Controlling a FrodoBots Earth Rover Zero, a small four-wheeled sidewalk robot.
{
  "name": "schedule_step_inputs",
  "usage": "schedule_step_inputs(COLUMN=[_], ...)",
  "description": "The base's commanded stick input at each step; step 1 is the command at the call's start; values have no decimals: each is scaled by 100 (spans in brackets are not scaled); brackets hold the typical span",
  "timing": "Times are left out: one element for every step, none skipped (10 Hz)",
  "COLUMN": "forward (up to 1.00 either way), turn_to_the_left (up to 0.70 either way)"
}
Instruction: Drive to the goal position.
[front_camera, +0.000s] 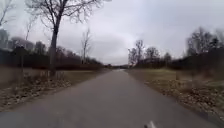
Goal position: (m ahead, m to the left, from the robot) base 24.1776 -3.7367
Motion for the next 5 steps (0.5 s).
schedule_step_inputs(forward=[95,95,95,95,95], turn_to_the_left=[0,0,0,-3,-38])
